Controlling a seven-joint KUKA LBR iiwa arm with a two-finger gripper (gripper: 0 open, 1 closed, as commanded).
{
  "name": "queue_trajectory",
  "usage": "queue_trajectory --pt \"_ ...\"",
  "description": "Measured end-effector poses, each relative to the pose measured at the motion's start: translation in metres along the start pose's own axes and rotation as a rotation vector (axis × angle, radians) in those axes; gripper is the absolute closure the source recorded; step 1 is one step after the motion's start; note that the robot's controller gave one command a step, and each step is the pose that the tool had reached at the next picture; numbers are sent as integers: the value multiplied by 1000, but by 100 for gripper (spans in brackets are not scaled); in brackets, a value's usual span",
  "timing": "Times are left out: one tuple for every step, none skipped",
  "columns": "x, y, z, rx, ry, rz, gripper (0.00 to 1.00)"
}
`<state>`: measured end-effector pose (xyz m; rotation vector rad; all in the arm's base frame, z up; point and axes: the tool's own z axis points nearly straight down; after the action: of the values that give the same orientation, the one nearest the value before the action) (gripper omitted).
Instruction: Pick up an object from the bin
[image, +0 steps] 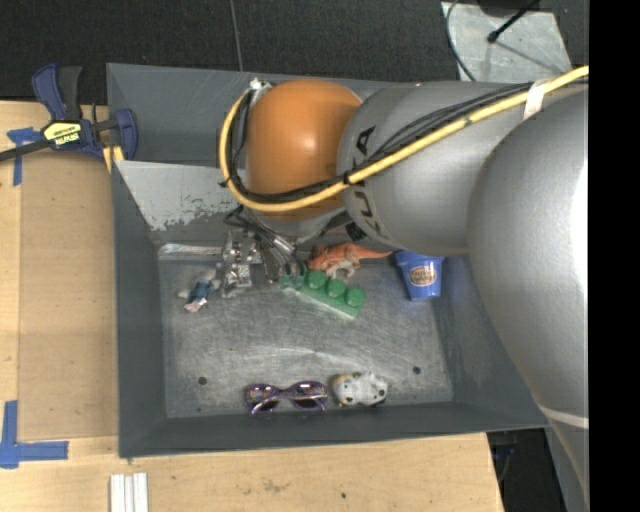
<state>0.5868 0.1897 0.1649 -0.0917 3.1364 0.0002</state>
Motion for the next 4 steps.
queue_trajectory --pt "-4 8 -8 -2 -4 -1 100" --pt "-15 18 -12 -1 1 16 100" --pt "-10 2 -5 -2 0 24 100" --pt "-15 -2 -37 3 10 30 100"
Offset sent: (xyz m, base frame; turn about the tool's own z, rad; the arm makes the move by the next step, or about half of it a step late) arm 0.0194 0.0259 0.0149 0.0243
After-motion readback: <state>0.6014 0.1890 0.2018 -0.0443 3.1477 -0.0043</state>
